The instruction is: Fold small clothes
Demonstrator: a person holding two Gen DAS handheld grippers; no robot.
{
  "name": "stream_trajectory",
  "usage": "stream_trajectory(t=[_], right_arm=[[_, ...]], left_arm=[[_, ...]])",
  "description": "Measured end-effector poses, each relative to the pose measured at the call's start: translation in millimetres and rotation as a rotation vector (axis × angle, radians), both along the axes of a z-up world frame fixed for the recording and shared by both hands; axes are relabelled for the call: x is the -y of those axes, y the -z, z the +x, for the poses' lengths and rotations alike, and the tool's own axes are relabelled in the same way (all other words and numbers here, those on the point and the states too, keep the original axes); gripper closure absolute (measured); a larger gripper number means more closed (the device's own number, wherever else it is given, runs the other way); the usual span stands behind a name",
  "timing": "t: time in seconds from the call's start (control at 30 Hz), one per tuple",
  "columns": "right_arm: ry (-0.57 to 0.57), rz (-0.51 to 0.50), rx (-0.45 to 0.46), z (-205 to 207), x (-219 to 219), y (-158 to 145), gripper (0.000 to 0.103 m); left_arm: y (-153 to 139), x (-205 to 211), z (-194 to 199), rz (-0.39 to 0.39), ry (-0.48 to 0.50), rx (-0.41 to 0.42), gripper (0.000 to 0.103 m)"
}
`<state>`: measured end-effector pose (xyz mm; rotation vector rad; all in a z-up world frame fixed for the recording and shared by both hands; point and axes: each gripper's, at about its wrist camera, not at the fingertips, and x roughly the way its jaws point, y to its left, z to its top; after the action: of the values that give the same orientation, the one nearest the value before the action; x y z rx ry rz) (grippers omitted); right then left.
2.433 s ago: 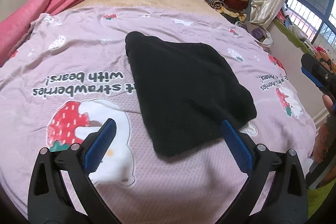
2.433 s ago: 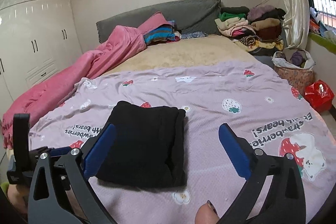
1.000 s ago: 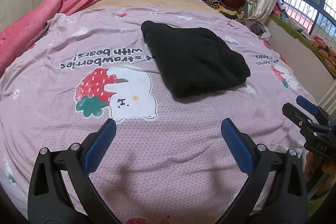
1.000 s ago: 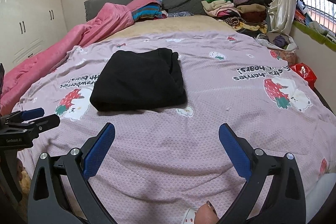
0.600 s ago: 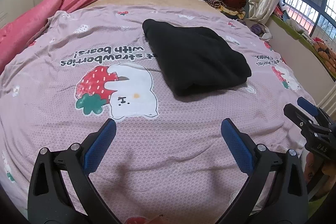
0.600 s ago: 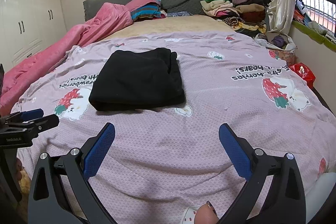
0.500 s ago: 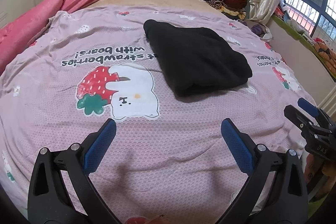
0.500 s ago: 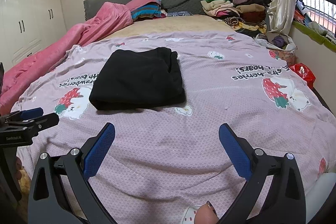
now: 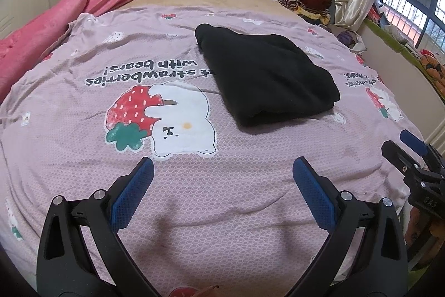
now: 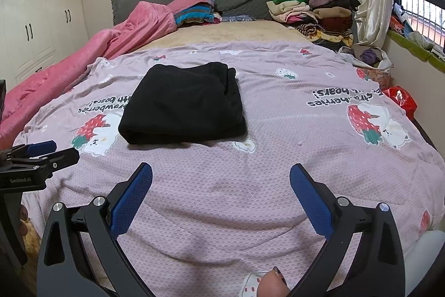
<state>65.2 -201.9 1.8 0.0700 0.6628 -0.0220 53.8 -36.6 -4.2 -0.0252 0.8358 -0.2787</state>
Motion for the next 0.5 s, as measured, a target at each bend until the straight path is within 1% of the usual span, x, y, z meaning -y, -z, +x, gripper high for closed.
stream_trajectory(t=[0.5], right_arm=[[0.016,-0.010,-0.003,-2.0,2.3,-1.8,0.004]], left_arm=[[1.9,1.5,0.5,0.023,-0.003,-0.004,0.010]])
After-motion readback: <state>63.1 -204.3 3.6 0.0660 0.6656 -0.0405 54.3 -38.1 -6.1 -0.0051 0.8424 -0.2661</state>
